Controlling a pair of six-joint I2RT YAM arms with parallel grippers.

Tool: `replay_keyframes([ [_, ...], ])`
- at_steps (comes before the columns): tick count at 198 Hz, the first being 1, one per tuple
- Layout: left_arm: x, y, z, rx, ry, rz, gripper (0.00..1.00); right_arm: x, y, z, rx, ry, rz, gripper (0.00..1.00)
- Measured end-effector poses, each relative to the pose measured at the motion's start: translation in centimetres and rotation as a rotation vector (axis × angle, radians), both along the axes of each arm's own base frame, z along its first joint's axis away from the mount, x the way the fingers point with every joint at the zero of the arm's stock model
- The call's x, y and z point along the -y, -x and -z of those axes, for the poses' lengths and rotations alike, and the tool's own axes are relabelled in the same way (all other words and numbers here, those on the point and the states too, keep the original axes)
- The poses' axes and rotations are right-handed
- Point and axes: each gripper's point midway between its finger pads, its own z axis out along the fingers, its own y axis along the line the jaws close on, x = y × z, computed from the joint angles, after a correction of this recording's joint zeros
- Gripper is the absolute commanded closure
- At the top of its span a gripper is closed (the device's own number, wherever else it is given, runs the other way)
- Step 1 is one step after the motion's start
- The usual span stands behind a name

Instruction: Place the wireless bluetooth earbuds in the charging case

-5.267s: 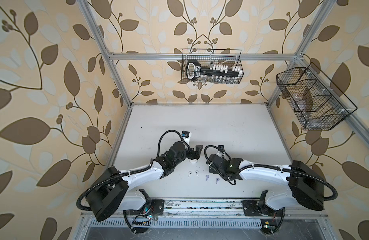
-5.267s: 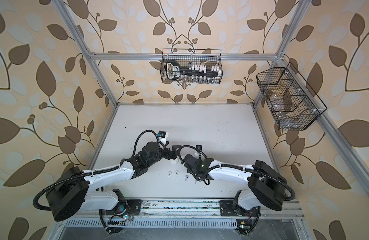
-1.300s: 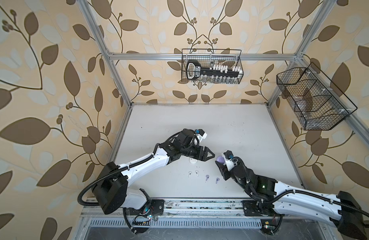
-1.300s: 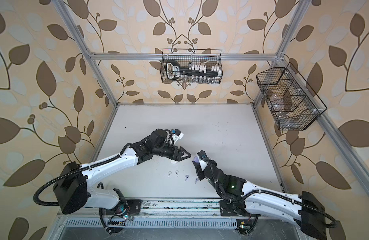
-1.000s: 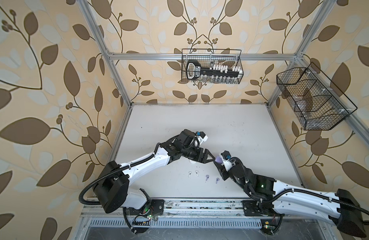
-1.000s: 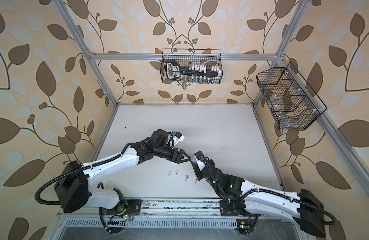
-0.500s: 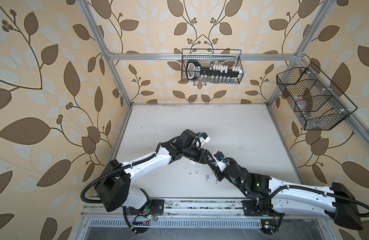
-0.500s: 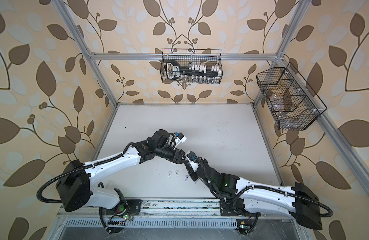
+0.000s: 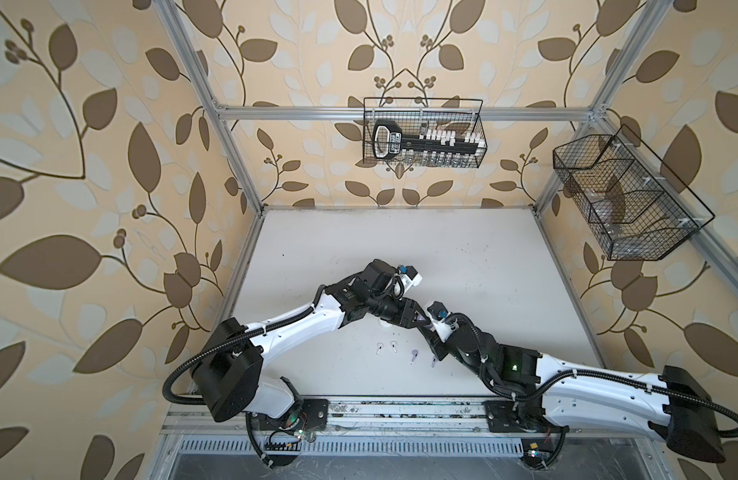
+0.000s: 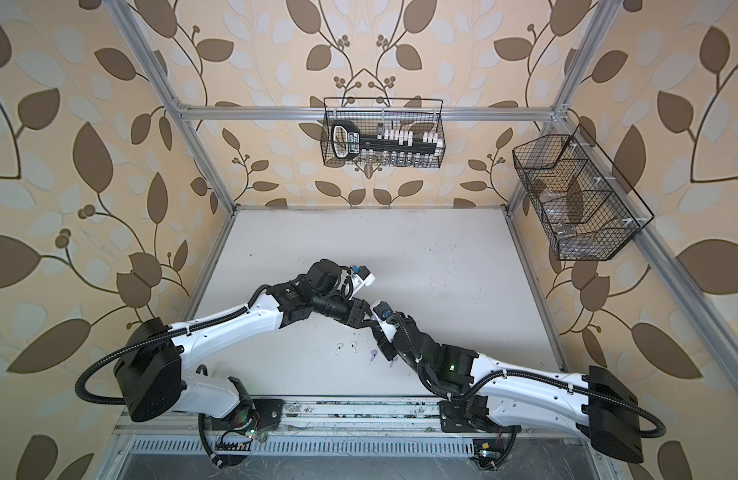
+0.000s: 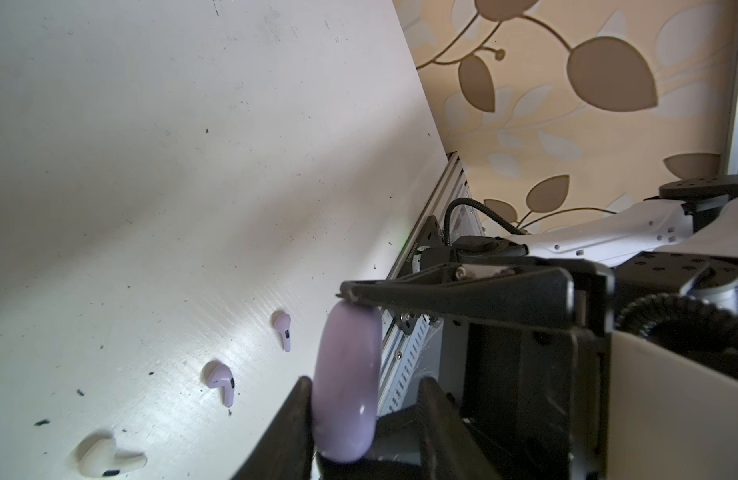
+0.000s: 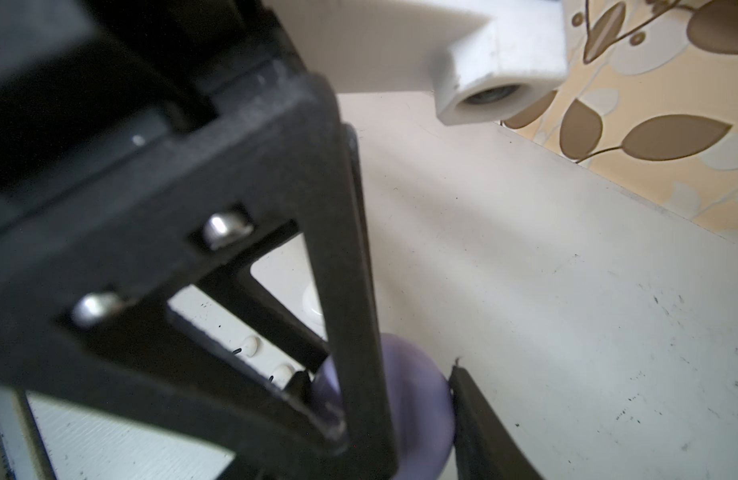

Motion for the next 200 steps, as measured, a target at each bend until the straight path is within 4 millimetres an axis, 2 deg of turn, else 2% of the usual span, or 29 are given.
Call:
replay_keyframes([
  [27, -0.02, -0.18, 0.35, 0.000, -0.012, -0.007, 0.74, 0.12, 0.00, 0.08, 0.000, 0.015, -0.002, 0.84],
  [115, 0.13, -0.30, 0.47, -0.002, -0.011, -0.007, 0.72, 0.23, -0.11, 0.16, -0.001, 0.037, -0.009, 0.84],
  [146, 0.15, -0.48, 0.55, 0.008, -0.013, -0.011, 0.94, 0.23, -0.31, 0.31, -0.006, 0.044, -0.008, 0.83],
  [157, 0.15, -0.55, 0.56, 0.012, -0.014, -0.013, 0.99, 0.26, -0.39, 0.33, -0.006, 0.046, -0.008, 0.82],
  [180, 0.13, -0.63, 0.59, 0.015, -0.016, -0.017, 0.98, 0.28, -0.49, 0.36, -0.010, 0.045, -0.009, 0.75],
  [185, 0.13, -0.65, 0.59, 0.016, -0.016, -0.017, 0.97, 0.28, -0.51, 0.37, -0.011, 0.044, -0.010, 0.71],
  [200, 0.15, -0.73, 0.56, 0.019, -0.015, -0.020, 0.96, 0.31, -0.54, 0.34, -0.011, 0.042, -0.010, 0.50],
])
